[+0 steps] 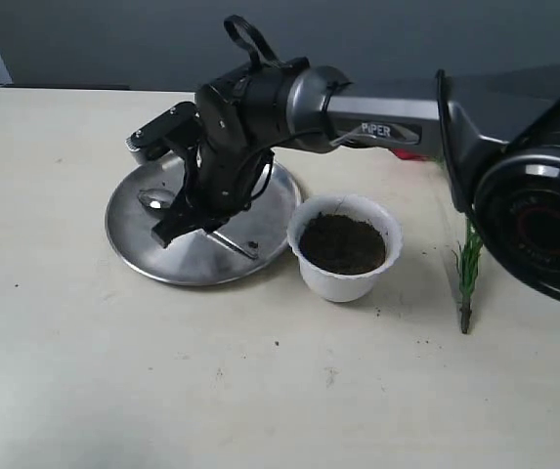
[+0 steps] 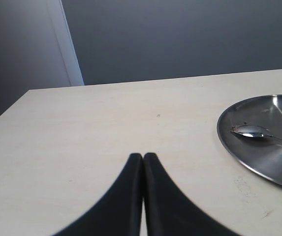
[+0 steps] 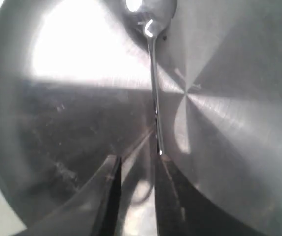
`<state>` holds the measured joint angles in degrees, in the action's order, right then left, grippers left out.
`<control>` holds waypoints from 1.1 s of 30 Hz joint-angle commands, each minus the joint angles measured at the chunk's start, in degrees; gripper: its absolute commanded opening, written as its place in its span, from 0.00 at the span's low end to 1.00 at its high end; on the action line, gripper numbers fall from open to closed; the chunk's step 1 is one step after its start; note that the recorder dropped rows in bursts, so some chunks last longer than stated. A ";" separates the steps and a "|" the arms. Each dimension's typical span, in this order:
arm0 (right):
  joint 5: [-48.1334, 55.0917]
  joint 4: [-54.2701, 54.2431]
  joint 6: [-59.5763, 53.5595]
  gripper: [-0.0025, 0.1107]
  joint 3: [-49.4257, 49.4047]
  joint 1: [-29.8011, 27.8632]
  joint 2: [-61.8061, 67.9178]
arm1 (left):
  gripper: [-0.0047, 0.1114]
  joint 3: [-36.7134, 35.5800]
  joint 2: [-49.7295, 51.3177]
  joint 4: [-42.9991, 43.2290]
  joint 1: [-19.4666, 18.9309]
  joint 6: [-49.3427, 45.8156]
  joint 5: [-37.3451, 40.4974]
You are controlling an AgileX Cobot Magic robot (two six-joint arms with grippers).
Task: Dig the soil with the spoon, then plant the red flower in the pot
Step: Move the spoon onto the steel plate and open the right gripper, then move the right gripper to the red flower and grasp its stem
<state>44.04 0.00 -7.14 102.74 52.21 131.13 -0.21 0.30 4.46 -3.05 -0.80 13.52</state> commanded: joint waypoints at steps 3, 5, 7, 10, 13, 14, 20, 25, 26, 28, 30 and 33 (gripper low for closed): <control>9.29 0.49 1.65 0.25 0.42 -0.25 -8.10 | 0.04 0.21 -0.30 0.11 0.36 0.22 -0.26; 9.97 1.88 4.09 0.25 0.42 -0.25 -10.84 | 0.04 0.21 -0.30 0.11 0.36 0.22 -0.26; 10.26 4.75 8.59 0.25 0.42 -0.25 -13.87 | 0.04 0.21 -0.30 0.11 0.36 0.22 -0.26; 12.08 10.86 13.46 0.25 0.42 -0.25 -17.69 | 0.04 0.21 -0.30 0.11 0.36 0.22 -0.26; 16.19 16.43 16.22 0.25 0.32 -0.25 -19.93 | 0.04 0.21 -0.30 0.11 0.36 0.22 -0.26; 17.48 18.46 16.62 0.25 0.02 -0.25 -20.49 | 0.04 0.21 -0.30 0.11 0.36 0.22 -0.26; 14.67 28.19 23.90 0.25 -9.76 -0.25 -26.60 | 0.04 0.21 -0.30 0.11 0.36 0.22 -0.26; 10.10 35.34 31.19 0.25 -21.32 -0.56 -33.18 | 0.04 0.21 -0.30 0.11 0.36 0.22 -0.26; 8.01 37.52 34.27 0.25 -24.25 -1.24 -35.09 | 0.04 0.21 -0.30 0.11 0.36 0.22 -0.26; 3.96 39.97 39.67 0.25 -29.60 -3.65 -38.88 | 0.04 0.21 -0.30 0.11 0.36 0.22 -0.26; 1.42 38.95 41.84 0.25 -35.05 -7.39 -42.87 | 0.04 0.21 -0.30 0.11 0.36 0.22 -0.26; -3.62 34.06 42.23 0.25 -40.32 -15.12 -46.98 | 0.04 0.21 -0.30 0.11 0.36 0.22 -0.26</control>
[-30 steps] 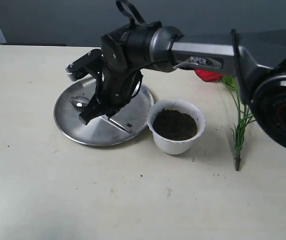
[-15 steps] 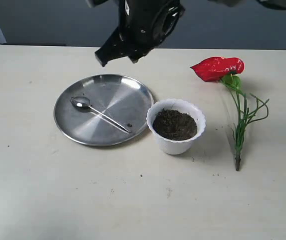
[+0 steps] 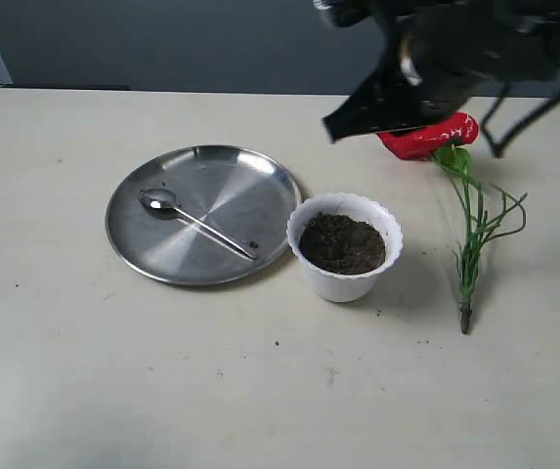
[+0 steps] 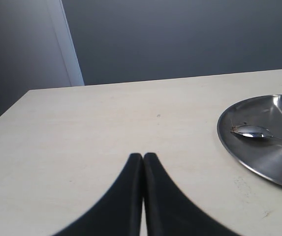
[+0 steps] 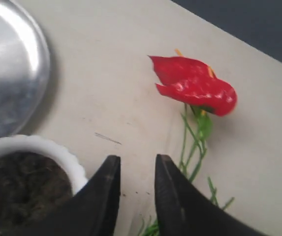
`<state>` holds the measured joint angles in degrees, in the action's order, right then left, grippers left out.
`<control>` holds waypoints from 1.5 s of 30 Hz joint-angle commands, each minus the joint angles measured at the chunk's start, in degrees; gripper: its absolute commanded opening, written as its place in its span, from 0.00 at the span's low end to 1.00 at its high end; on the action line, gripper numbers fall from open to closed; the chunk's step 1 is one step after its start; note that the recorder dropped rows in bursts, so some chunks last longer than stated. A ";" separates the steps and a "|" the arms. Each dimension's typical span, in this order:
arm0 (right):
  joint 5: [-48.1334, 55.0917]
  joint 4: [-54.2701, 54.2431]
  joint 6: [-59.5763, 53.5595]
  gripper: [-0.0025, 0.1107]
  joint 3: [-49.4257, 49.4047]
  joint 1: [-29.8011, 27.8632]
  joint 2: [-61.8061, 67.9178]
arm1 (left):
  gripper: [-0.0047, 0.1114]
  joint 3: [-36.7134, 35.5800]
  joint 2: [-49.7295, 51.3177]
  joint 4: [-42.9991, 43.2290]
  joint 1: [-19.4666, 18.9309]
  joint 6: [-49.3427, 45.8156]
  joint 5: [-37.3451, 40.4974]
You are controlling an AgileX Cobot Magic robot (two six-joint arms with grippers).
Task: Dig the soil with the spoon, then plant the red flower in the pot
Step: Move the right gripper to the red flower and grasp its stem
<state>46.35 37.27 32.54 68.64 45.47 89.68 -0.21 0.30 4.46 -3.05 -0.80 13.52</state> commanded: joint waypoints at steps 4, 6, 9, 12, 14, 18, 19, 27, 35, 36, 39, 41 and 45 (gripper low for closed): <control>-7.79 -14.48 -5.33 0.25 -7.28 -16.29 -6.46 | 0.04 0.21 -0.30 0.11 0.36 0.22 -0.26; -8.64 -18.53 -10.03 0.25 -7.28 -19.05 -4.89 | 0.04 0.21 -0.30 0.11 0.36 0.22 -0.26; -11.64 -24.66 -15.47 0.25 -7.28 -22.94 -0.72 | 0.04 0.21 -0.30 0.11 0.36 0.22 -0.26; -14.08 -34.90 -25.68 0.37 -7.28 -25.03 3.93 | 0.04 0.21 -0.30 0.11 0.36 0.22 -0.26; -15.14 -38.22 -27.31 0.51 -7.17 -25.43 7.01 | 0.04 0.21 -0.30 0.11 0.36 0.22 -0.26; -15.14 -35.14 -26.28 0.58 -5.40 -25.43 13.55 | 0.04 0.21 -0.30 0.11 0.36 0.22 -0.26; -15.27 -34.58 -25.83 0.56 -4.82 -25.43 14.62 | 0.04 0.21 -0.30 0.11 0.36 0.22 -0.26; -16.18 -23.90 -16.62 0.53 0.31 -25.43 19.45 | 0.04 0.21 -0.30 0.11 0.36 0.22 -0.26; -14.95 -16.48 -10.87 0.53 2.08 -25.43 20.70 | 0.04 0.21 -0.30 0.11 0.36 0.22 -0.26; -14.83 -17.04 -10.87 0.53 2.08 -25.43 21.02 | 0.04 0.21 -0.30 0.11 0.36 0.22 -0.26; -14.83 -18.42 -10.87 0.53 2.08 -25.43 22.82 | 0.04 0.21 -0.30 0.11 0.36 0.22 -0.26; -14.71 -18.40 -10.87 0.53 2.08 -25.43 24.08 | 0.04 0.21 -0.30 0.11 0.36 0.22 -0.26; -15.27 -18.29 -10.87 0.53 2.17 -25.43 26.14 | 0.04 0.21 -0.30 0.11 0.36 0.22 -0.26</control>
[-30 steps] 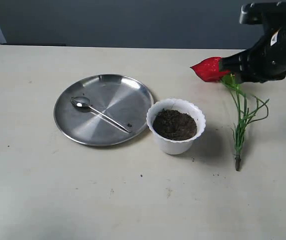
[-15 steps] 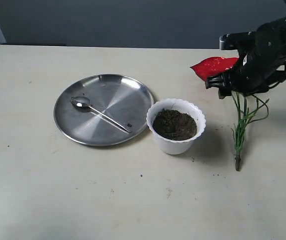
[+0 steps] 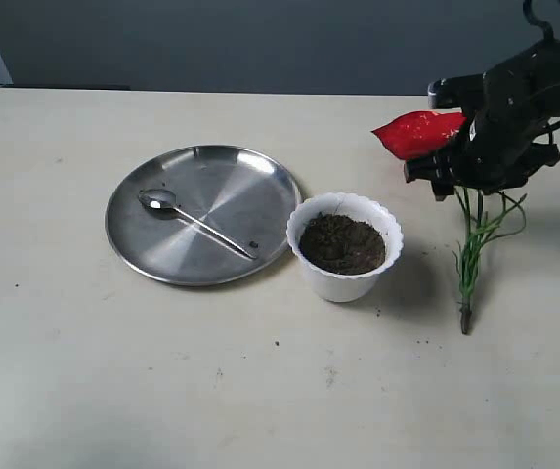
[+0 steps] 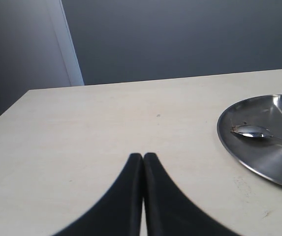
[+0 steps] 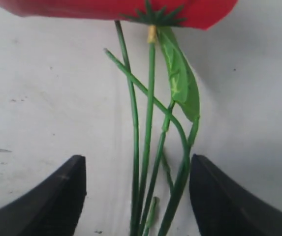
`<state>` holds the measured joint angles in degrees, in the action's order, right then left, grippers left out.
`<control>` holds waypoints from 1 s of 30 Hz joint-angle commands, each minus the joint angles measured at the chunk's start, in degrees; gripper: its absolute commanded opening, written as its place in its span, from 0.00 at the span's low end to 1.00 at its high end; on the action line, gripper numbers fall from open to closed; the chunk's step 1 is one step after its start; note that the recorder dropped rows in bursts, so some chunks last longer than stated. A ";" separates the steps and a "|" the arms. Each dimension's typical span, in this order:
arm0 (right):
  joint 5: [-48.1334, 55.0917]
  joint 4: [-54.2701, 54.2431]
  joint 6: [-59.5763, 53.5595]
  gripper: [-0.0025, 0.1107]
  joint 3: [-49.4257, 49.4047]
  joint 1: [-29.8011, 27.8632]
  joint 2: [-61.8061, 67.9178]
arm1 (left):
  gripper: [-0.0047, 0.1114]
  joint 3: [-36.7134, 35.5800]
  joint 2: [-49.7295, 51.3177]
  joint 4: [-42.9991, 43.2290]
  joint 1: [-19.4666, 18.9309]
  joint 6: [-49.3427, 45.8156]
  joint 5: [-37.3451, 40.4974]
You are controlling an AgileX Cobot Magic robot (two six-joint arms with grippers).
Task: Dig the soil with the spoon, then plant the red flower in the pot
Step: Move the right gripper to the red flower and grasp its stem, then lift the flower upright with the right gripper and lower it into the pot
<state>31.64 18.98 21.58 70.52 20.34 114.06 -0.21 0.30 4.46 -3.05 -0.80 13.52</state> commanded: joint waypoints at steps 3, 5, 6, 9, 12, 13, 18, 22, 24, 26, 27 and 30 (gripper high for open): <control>-1.40 0.00 0.10 0.53 0.74 -0.30 3.30 | 0.04 0.21 -0.30 0.11 0.36 0.22 -0.26; -1.52 0.24 0.10 0.53 1.28 -0.30 4.21 | 0.04 0.21 -0.30 0.11 0.36 0.22 -0.26; -1.52 0.53 0.10 0.52 1.43 -0.30 4.55 | 0.04 0.21 -0.30 0.11 0.36 0.22 -0.26; -2.08 1.07 0.10 0.41 1.43 -0.30 5.46 | 0.04 0.21 -0.30 0.11 0.36 0.22 -0.26; -2.31 1.33 0.10 0.26 1.43 -0.30 6.20 | 0.04 0.21 -0.30 0.11 0.36 0.22 -0.26; -2.44 1.49 0.10 0.23 1.43 -0.30 6.33 | 0.04 0.21 -0.30 0.11 0.36 0.22 -0.26; -2.44 2.05 -0.47 0.19 1.43 -0.30 6.46 | 0.04 0.21 -0.30 0.11 0.36 0.22 -0.26; -1.75 5.85 -0.47 0.12 1.43 -0.30 6.46 | 0.04 0.21 -0.30 0.11 0.36 0.22 -0.26; -0.94 7.60 -0.26 0.02 1.43 -0.30 6.05 | 0.04 0.21 -0.30 0.11 0.36 0.22 -0.26; -0.82 8.34 0.01 0.02 1.43 -0.30 5.17 | 0.04 0.21 -0.30 0.11 0.36 0.22 -0.26; -0.82 8.35 0.11 0.02 1.43 -0.30 4.50 | 0.04 0.21 -0.30 0.11 0.36 0.22 -0.26; -1.90 9.03 0.23 0.02 1.43 -0.30 2.04 | 0.04 0.21 -0.30 0.11 0.36 0.22 -0.26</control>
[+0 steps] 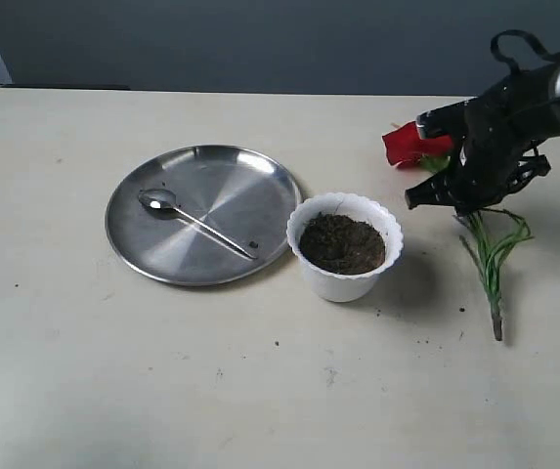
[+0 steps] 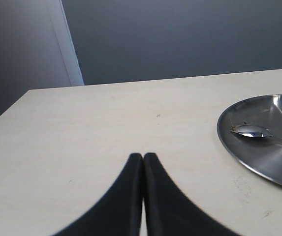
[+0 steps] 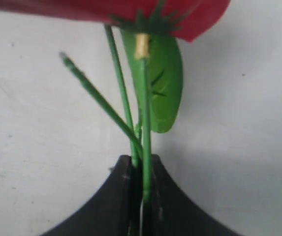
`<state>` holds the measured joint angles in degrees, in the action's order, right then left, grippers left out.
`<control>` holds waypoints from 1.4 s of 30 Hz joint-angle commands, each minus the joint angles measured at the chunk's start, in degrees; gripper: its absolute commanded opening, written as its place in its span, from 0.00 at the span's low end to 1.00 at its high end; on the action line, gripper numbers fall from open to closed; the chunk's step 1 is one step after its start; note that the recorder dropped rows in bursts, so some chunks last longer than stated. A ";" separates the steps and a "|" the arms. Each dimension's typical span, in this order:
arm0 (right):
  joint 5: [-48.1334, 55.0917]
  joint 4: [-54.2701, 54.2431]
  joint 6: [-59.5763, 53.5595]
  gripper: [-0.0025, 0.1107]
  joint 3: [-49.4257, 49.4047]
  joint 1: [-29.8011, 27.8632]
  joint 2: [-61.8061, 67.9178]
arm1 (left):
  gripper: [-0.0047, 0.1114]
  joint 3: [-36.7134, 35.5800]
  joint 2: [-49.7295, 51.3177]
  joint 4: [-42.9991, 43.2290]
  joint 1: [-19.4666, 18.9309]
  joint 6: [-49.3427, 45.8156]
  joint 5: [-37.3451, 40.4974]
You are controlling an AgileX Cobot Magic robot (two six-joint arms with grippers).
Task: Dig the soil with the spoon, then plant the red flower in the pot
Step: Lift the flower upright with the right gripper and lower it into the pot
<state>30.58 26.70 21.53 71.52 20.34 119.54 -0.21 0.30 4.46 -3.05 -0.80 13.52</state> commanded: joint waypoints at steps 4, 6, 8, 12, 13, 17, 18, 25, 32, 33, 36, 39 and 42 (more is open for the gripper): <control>-6.05 1.46 0.27 0.02 0.43 -0.30 -11.03 | 0.04 0.21 -0.30 0.11 0.36 0.22 -0.26; -10.55 1.46 0.06 0.02 0.43 -0.30 -14.99 | 0.04 0.21 -0.30 0.11 0.36 0.22 -0.26; -17.46 2.09 0.01 0.02 -0.75 -0.30 -19.26 | 0.04 0.21 -0.30 0.11 0.36 0.22 -0.26; -38.87 2.94 0.01 0.02 -9.61 -0.30 -27.32 | 0.04 0.21 -0.30 0.11 0.36 0.22 -0.26; -44.62 2.94 -0.58 0.02 -12.39 -0.30 -28.48 | 0.04 0.21 -0.30 0.11 0.36 0.22 -0.26; -70.08 -5.91 -9.63 0.02 -25.74 -0.30 -31.73 | 0.04 0.21 -0.30 0.11 0.36 0.22 -0.26; -74.44 -7.77 -10.83 0.02 -28.60 -0.30 -31.86 | 0.04 0.21 -0.30 0.11 0.36 0.22 -0.26; -93.48 -8.72 -8.69 0.02 -37.09 -0.19 -31.25 | 0.04 0.21 -0.30 0.11 0.36 0.22 -0.26; -97.28 -2.77 -7.55 0.02 -37.32 3.42 -27.76 | 0.04 0.21 -0.30 0.11 0.36 0.22 -0.26; -97.40 -2.77 -9.55 0.02 -37.32 5.62 -25.89 | 0.04 0.21 -0.30 0.11 0.36 0.22 -0.26; -99.73 -4.85 -13.47 0.02 -37.32 8.36 -21.57 | 0.04 0.21 -0.30 0.11 0.36 0.22 -0.26; -100.54 -5.58 -17.51 0.02 -37.32 8.36 -18.91 | 0.04 0.21 -0.30 0.11 0.36 0.22 -0.26; -100.54 -7.10 -19.71 0.02 -36.87 8.36 -16.54 | 0.04 0.21 -0.30 0.11 0.36 0.22 -0.26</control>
<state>-68.69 21.06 4.05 34.46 28.74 101.61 -0.21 0.30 4.46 -3.05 -0.80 13.52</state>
